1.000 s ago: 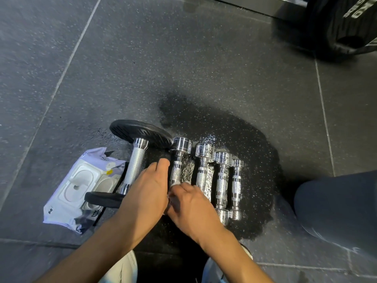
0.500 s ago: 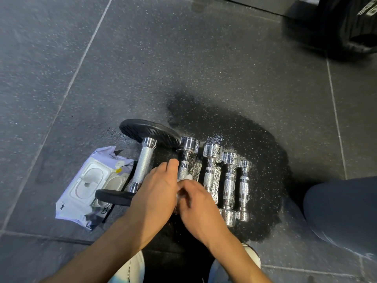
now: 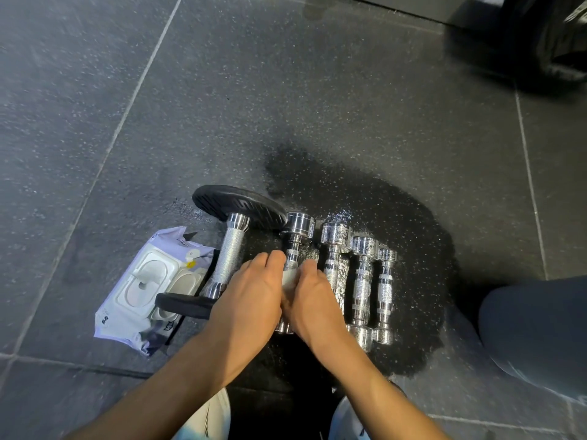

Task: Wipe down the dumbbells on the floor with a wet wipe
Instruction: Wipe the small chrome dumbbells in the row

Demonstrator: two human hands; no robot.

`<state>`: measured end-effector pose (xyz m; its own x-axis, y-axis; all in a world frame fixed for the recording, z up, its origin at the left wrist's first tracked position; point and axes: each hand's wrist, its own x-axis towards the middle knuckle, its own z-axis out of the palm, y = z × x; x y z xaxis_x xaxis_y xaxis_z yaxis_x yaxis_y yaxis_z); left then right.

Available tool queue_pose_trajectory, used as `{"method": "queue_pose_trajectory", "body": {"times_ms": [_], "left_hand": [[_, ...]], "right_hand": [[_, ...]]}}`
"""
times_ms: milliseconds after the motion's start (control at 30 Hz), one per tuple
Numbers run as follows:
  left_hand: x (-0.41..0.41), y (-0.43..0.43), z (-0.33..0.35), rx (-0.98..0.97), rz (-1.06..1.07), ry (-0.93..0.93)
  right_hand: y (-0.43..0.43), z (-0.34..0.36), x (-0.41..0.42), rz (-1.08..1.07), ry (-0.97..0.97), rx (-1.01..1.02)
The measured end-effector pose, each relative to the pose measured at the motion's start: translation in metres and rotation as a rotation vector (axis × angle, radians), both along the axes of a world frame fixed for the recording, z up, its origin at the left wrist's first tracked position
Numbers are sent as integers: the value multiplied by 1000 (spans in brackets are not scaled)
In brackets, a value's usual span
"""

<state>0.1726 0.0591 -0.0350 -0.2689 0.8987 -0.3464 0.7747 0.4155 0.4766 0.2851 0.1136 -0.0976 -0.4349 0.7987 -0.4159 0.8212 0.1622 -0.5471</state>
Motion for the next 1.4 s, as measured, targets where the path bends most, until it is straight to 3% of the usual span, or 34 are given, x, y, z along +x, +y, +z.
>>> {"method": "queue_pose_trajectory", "body": {"times_ms": [100,267,433,533,867,1000,1133,1267,1400], "left_hand": [[1,0,1,12,3,7],[2,0,1,26,1,-2],[2,0,3,28,-1,-3],[2,0,1,30,-10,-3],[-1,0,2,-5,30,-48],[-2,-2,2,9,53,-88],[-2,-2,1,20,54,-112],[-3,-2,-3,42,76,-142],[-3,-2,-5,61,79,-135]], "right_hand": [[8,-2,-3,-24,32,3],[24,-14,-5,44,138,258],[13,-14,5,81,346,314],[-2,-21,15,253,200,344],[19,17,22,118,15,-311],[30,20,15,89,-102,-351],[24,10,4,-96,-34,-398],[12,-3,3,-217,20,-307],[5,-6,-3,-145,-3,-180]]}}
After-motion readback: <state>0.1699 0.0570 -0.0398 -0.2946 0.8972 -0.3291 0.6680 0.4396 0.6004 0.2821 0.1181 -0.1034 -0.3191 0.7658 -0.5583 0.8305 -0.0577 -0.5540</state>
